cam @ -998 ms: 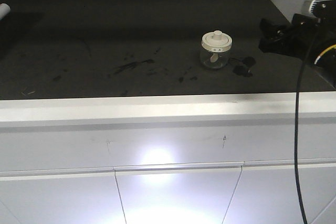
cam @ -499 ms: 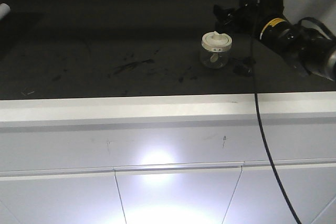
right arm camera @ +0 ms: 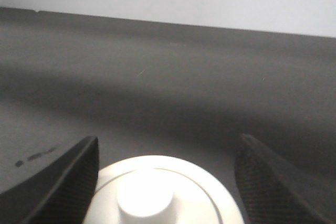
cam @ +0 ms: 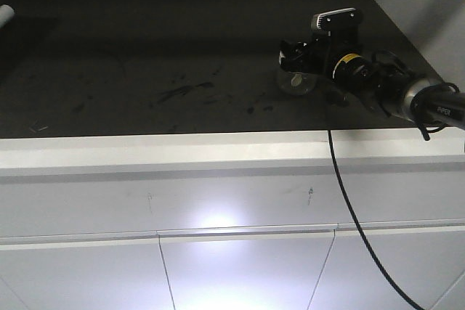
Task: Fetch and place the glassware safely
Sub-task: 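Reach the right gripper over the white-lidded glass jar, then close the right gripper on the jar's white lid knob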
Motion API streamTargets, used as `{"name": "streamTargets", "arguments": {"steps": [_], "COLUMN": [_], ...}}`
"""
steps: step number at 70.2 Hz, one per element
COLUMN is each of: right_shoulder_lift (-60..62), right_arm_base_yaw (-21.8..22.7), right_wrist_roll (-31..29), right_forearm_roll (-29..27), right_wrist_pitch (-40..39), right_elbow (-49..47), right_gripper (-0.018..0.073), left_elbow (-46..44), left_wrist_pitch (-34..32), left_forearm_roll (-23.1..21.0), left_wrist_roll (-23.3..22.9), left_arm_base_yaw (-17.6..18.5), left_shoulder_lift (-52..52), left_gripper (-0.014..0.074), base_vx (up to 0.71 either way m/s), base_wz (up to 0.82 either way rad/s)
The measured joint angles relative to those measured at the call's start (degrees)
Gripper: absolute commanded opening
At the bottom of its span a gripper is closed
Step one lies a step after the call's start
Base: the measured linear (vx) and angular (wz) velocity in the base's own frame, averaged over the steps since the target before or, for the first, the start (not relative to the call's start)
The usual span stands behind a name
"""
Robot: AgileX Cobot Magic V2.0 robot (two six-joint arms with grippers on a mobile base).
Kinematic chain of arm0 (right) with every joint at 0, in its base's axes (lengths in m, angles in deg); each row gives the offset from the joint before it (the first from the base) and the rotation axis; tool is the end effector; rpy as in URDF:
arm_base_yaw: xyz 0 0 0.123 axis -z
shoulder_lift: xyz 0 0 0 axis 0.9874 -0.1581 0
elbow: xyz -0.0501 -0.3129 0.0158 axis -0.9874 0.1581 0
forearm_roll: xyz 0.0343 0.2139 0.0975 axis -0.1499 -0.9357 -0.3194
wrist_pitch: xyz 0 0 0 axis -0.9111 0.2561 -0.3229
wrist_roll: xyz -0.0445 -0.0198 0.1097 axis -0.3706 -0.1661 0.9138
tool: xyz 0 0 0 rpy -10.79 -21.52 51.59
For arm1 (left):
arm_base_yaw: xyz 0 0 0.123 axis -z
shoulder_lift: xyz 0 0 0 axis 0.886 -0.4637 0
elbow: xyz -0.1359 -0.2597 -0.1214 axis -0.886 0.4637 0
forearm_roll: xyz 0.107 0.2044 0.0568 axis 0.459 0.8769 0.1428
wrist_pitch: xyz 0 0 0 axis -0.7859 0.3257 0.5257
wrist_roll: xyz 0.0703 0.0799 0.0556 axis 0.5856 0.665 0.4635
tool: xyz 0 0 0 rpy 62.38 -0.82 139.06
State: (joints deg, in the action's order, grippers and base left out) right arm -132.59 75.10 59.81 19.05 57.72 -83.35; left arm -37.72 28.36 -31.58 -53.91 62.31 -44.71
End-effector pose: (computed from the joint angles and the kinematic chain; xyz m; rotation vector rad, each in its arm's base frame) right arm 0.5485 0.0909 0.2281 -0.3513 1.6844 0.2891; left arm 0.0620 0.0001 0.2632 0.0145 1.6369 0.0166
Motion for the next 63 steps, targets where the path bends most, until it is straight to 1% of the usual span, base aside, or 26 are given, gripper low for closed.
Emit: {"name": "streamTargets", "arguments": {"steps": [6, 15, 21, 32, 53, 63], "right_shoulder_lift": [0.00, 0.00, 0.00, 0.00, 0.39, 3.19], "right_arm_base_yaw": [0.00, 0.00, 0.00, 0.00, -0.58, -1.36], "right_wrist_roll": [0.05, 0.11, 0.11, 0.04, 0.03, 1.92], "right_forearm_roll": [0.00, 0.00, 0.00, 0.00, 0.63, 1.81], "right_wrist_pitch": [0.00, -0.05, -0.05, 0.01, 0.52, 3.18], "right_elbow": [0.00, -0.06, -0.06, -0.06, -0.11, 0.64], "right_gripper": [0.0461, 0.0338, 0.0227, -0.0015, -0.0006, -0.0004], "left_elbow": [0.00, 0.00, 0.00, 0.00, 0.00, 0.00], "left_wrist_pitch": [0.00, 0.00, 0.00, 0.00, 0.00, 0.00], "left_forearm_roll": [0.00, 0.00, 0.00, 0.00, 0.00, 0.00], "left_wrist_roll": [0.00, 0.00, 0.00, 0.00, 0.00, 0.00], "left_arm_base_yaw": [0.00, 0.00, 0.00, 0.00, 0.00, 0.00], "left_shoulder_lift": [0.00, 0.00, 0.00, 0.00, 0.00, 0.00], "left_gripper": [-0.0007, -0.0007, -0.0007, -0.0007, -0.0007, -0.0007], "base_vx": [0.00, 0.00, 0.00, 0.00, 0.00, 0.00], "base_wz": [0.00, 0.00, 0.00, 0.00, 0.00, 0.00]}}
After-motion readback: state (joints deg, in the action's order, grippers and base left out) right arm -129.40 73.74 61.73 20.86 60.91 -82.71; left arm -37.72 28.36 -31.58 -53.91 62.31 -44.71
